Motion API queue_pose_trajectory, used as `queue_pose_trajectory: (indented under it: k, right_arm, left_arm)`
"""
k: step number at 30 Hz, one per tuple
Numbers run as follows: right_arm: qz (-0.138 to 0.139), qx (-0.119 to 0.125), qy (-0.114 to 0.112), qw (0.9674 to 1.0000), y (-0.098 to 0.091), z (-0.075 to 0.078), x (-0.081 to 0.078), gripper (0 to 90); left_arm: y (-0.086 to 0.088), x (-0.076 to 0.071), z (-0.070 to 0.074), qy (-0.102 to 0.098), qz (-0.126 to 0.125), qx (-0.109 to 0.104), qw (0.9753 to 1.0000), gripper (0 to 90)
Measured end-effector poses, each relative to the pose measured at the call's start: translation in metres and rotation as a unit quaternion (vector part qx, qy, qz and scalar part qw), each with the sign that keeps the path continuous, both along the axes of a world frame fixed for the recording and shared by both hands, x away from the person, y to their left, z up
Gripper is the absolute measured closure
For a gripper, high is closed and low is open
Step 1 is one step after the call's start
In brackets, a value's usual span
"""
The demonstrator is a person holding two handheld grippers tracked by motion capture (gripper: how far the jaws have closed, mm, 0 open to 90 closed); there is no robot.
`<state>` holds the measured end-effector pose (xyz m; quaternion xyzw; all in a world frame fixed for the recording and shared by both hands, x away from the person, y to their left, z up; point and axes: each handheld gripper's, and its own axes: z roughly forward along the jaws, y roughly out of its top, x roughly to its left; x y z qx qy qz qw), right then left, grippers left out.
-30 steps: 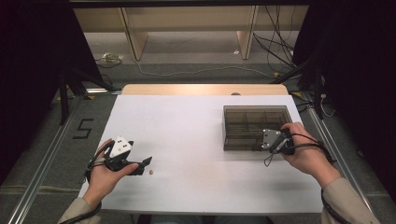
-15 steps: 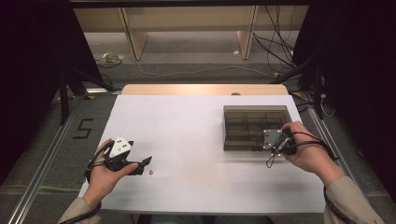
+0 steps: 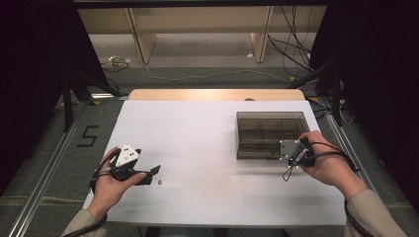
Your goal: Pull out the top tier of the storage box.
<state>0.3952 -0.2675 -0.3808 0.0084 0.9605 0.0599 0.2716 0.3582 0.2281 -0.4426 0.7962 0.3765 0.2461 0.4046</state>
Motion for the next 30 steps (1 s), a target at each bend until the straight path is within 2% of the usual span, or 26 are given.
queue_pose_trajectory:
  k: [10,19,30]
  right_arm:
    - [-0.002,0.010,0.003,0.9999,-0.0018,-0.0005,-0.0047,84.9]
    - [0.012,0.007,0.008,0.9999,-0.0037,0.0009,-0.0058,85.1]
    - [0.011,0.006,0.014,0.9998,-0.0050,0.0011,-0.0098,85.2]
  left_arm:
    - [0.0001,-0.0002,0.0003,-0.001,0.000,0.000,1.0000,11.1]
    - [0.0003,-0.0003,0.0006,-0.001,0.000,0.000,1.0000,11.2]
    - [0.0002,-0.0003,0.0005,-0.001,0.001,0.001,1.0000,11.4]
